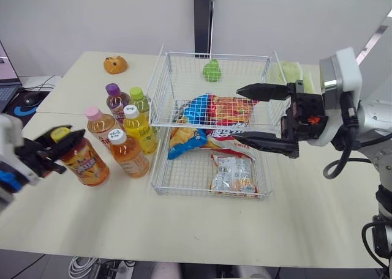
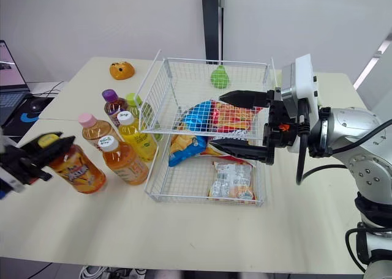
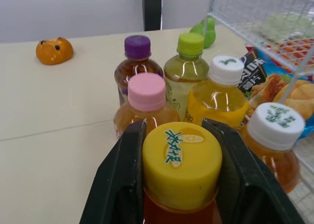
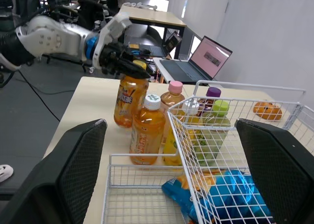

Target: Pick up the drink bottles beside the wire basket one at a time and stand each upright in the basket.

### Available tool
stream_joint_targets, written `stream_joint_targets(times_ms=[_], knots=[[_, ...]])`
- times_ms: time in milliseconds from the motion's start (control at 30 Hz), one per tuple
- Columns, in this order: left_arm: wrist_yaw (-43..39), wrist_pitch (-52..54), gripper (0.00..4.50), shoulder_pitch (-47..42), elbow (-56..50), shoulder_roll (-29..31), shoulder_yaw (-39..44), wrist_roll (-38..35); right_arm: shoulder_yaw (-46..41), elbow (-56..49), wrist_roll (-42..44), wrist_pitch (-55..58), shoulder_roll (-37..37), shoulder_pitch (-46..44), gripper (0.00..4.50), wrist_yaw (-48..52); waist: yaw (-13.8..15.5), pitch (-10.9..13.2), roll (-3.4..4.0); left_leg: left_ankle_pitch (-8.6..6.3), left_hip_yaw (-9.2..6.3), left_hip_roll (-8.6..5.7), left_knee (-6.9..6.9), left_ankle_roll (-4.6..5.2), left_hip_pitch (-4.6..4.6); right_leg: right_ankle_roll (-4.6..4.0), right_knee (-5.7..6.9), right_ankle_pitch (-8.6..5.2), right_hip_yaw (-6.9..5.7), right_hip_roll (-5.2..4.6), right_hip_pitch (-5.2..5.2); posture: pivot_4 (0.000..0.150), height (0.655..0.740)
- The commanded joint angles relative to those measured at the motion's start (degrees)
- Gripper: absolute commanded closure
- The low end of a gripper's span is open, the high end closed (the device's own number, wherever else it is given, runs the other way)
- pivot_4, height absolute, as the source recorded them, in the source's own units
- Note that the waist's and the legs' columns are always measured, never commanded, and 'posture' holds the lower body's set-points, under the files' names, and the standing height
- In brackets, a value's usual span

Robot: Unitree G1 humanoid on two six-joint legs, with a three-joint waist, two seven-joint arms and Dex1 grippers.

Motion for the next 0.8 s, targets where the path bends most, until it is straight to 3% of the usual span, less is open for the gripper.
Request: stream_joint_targets(times_ms=[33, 133, 233, 333, 433, 567, 667, 800], knots=[[-5.67, 7.74, 3.13, -4.3, 3.7, 9.3, 11.2, -8.37, -0.11, 1.15, -1.26, -2.07, 1.15, -1.55, 0.0, 0.72, 0.0, 0.01, 0.0, 0.01, 0.0, 0.0, 0.01, -0.02, -0.02, 0.0, 0.0, 0.0, -0.02, 0.0, 0.0, 0.15, 0.74], [-8.23, 11.81, 3.13, -9.83, 8.43, 15.88, 12.14, -11.39, -0.03, 1.97, -1.19, -2.1, 2.16, -1.89, 0.0, 0.82, 0.1, 0.06, 0.06, 0.09, -0.03, -0.01, 0.0, -0.15, -0.05, 0.01, -0.02, 0.0, -0.06, 0.0, -0.01, 0.15, 0.74], [-10.0, 11.35, 3.13, -18.92, 14.83, 22.77, 7.07, -14.04, -0.17, 1.86, -0.52, -1.48, 2.85, -1.83, 0.0, 0.22, 0.3, 0.08, 0.09, 0.09, -0.02, -0.02, -0.02, -0.16, -0.05, 0.0, -0.07, 0.0, -0.06, 0.0, -0.01, 0.15, 0.74], [-10.61, 8.31, 3.13, -29.06, 19.48, 27.25, -2.43, -16.47, -0.79, 0.93, -0.36, -1.14, 3.16, -1.43, 0.0, -1.32, 0.31, 0.1, 0.12, 0.09, -0.02, -0.03, -0.03, -0.17, -0.07, 0.0, -0.08, 0.0, -0.06, 0.0, -0.01, 0.15, 0.74], [-10.8, 4.67, 3.13, -45.18, 23.55, 27.88, -16.84, -18.11, -1.89, -0.75, 0.33, -0.21, 2.85, -0.42, 0.0, -3.54, 0.56, 0.12, 0.11, 0.1, -0.02, -0.04, -0.02, -0.19, -0.11, 0.0, -0.08, 0.0, -0.06, 0.0, -0.02, 0.15, 0.74], [-14.36, 4.4, 3.13, -76.83, 32.2, 14.93, -36.72, -9.0, -4.41, -4.97, 0.75, 1.01, 1.69, 2.81, 0.0, -7.9, 1.93, 0.11, 0.06, 0.13, -0.11, -0.08, 0.11, -0.21, -0.38, 0.0, -0.04, 0.0, -0.1, 0.08, -0.12, 0.15, 0.74], [-18.92, 3.76, 3.13, -88.92, 40.05, 6.39, -43.27, -2.36, -6.26, -7.85, 1.57, 2.15, 0.91, 4.82, 0.0, -11.43, 2.1, 0.15, 0.13, 0.13, -0.27, -0.04, 0.54, -0.23, -0.74, 0.01, 0.02, 0.0, 0.09, 0.26, -0.25, 0.15, 0.74], [-26.86, -1.58, 3.13, -96.88, 48.56, -5.05, -49.31, 6.06, -9.95, -12.53, 4.18, 4.05, -0.84, 8.42, 0.0, -16.97, 2.02, 0.17, 0.15, 0.08, -0.32, -0.05, 0.83, -0.16, -0.87, 0.08, 0.1, -0.04, 0.06, 0.22, -0.28, 0.15, 0.74]])
